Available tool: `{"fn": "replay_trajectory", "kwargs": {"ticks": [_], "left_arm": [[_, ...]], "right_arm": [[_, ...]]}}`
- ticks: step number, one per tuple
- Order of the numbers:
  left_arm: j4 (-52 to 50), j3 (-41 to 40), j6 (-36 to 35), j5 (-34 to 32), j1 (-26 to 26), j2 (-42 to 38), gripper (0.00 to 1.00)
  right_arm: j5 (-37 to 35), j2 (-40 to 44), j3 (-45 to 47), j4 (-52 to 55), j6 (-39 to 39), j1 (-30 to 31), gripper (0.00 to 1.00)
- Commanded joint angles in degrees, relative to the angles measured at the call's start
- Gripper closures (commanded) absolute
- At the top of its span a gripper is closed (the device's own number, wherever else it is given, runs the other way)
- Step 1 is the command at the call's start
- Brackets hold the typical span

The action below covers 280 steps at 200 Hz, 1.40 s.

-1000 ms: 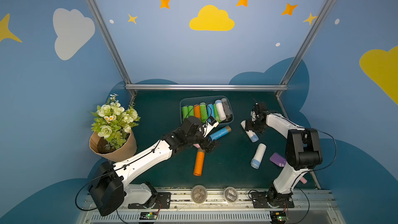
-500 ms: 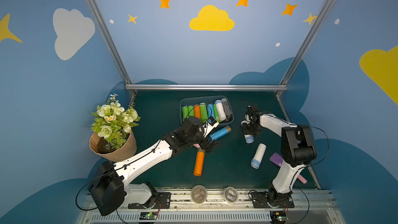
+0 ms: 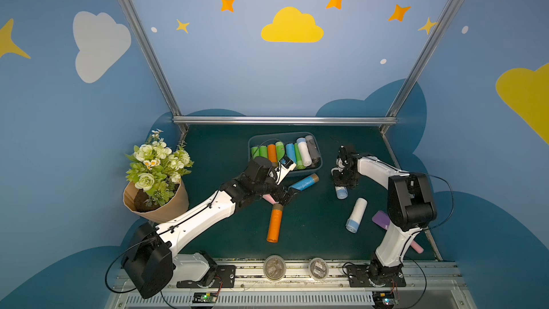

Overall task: Put the roll of trash bags into the storage box
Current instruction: Pick up the roll of trash bags from the center of the board, then place the roll of trash bags in the storage box.

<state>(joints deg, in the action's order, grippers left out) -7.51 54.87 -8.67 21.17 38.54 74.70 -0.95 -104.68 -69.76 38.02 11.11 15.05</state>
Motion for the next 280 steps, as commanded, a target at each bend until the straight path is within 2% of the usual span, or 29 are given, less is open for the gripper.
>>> {"fn": "replay_trajectory", "kwargs": {"ticks": [1, 53, 99, 129, 216, 251, 280], "left_arm": [[1.7, 1.1, 2.0, 2.0, -2.4, -2.1, 0.0], [3.7, 0.3, 3.6, 2.8, -5.9, -3.5, 0.0], [7.7, -1.0, 7.9, 4.0, -10.2, -3.9, 0.0], [8.7, -1.3, 8.9, 4.8, -11.9, -4.2, 0.0], [7.9, -2.7, 7.5, 1.7, -12.6, -6.8, 0.0], [8.0, -2.3, 8.9, -0.5, -13.8, -6.2, 0.0], [10.0, -2.4, 11.8, 1.5, -16.0, -5.8, 0.0]], "right_arm": [[0.9, 3.4, -3.0, 2.8, 0.3, 1.6, 0.72], [-0.8, 6.6, -6.0, 6.0, 1.6, 4.8, 0.73], [-3.8, 8.6, -10.8, 9.4, 2.8, 8.8, 0.73], [-2.6, 7.4, -15.3, 10.4, 3.5, 10.9, 0.73], [-0.2, -8.2, -34.8, 9.5, 8.8, 15.4, 0.73], [-2.5, -14.8, -43.2, 9.6, 9.9, 16.8, 0.73], [-1.6, -19.5, -49.2, 10.1, 10.7, 17.3, 0.72]]}}
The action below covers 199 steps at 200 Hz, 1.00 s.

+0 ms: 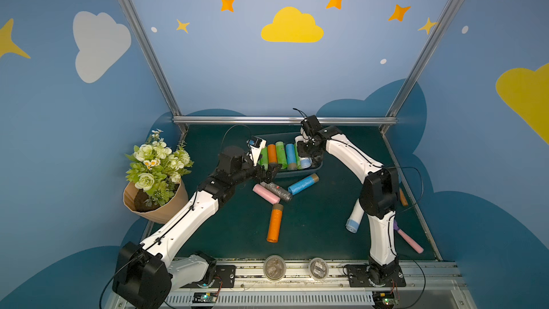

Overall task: Put the roll of trash bags into the storage box
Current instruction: Place the roll of trash bags in the storage box.

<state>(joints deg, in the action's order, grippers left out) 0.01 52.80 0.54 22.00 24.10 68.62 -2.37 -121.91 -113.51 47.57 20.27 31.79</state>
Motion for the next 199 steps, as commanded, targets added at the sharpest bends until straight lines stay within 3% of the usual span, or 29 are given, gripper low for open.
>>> {"fn": "replay_trajectory", "kwargs": {"ticks": [1, 50, 199], "left_arm": [[2.6, -0.4, 2.7, 0.8, -1.6, 0.3, 0.0], [3.5, -0.4, 4.5, 0.7, -2.6, 0.8, 0.0], [4.2, -0.3, 5.4, 2.0, -3.1, 1.6, 0.0]], "right_arm": [[-0.2, -2.4, -5.6, 0.7, 1.5, 0.5, 0.72], [-2.1, -9.0, -12.9, 1.7, 2.4, 1.2, 0.72], [-4.2, -15.7, -13.8, 0.5, 4.1, 0.0, 0.71]]}}
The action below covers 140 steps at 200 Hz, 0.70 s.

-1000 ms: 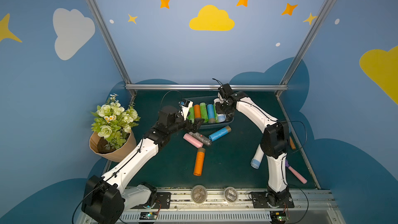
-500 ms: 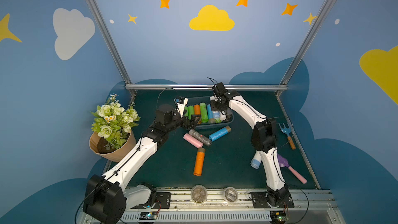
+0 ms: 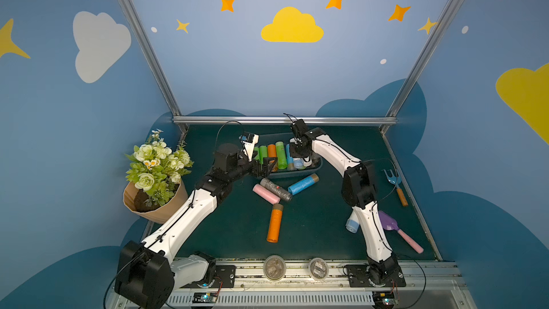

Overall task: Put the roll of trash bags into the storage box
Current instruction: Place the roll of trash bags in the storage box.

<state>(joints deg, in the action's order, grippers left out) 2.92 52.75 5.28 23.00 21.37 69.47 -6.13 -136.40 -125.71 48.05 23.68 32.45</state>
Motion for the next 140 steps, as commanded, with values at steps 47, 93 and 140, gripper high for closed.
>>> {"fn": "replay_trajectory", "kwargs": {"ticks": [47, 93, 140], "left_arm": [[1.7, -0.1, 1.2, 1.6, -0.7, 1.2, 0.0], [-1.7, 1.5, 1.0, 0.5, -0.8, 2.9, 0.0], [-2.4, 2.0, 1.1, 1.2, -0.7, 3.6, 0.0]], "right_arm": [[-0.4, -1.4, -1.7, 0.5, 0.4, -0.9, 0.69], [-0.3, -1.7, -1.7, 0.6, 0.4, -0.9, 0.65], [-0.3, -1.5, -1.7, 0.7, 0.2, -1.2, 0.62]]}}
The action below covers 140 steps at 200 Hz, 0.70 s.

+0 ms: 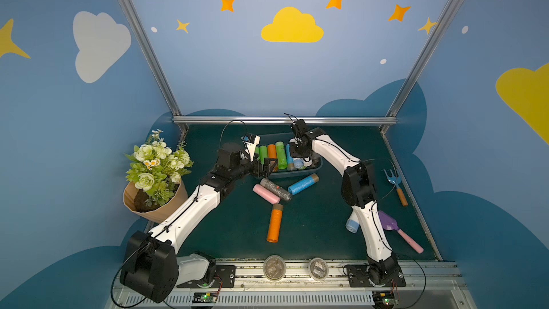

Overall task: Put the roll of trash bags into the storage box
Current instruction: Place the roll of trash bags in the storage box.

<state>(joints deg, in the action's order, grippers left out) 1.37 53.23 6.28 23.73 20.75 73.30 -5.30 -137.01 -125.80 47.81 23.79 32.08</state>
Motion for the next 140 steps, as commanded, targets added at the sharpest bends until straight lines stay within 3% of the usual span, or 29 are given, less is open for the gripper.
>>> {"fn": "replay_trajectory", "kwargs": {"ticks": [1, 140], "left_arm": [[-0.8, 1.5, 0.1, 0.5, -0.1, -0.3, 0.0], [-2.9, 2.6, -0.2, 0.3, 0.0, 1.0, 0.0]], "right_arm": [[-1.1, -0.9, -1.6, 0.9, 0.1, -0.8, 0.62], [-1.4, 1.4, -1.6, 1.8, -0.9, -0.8, 0.49]]}}
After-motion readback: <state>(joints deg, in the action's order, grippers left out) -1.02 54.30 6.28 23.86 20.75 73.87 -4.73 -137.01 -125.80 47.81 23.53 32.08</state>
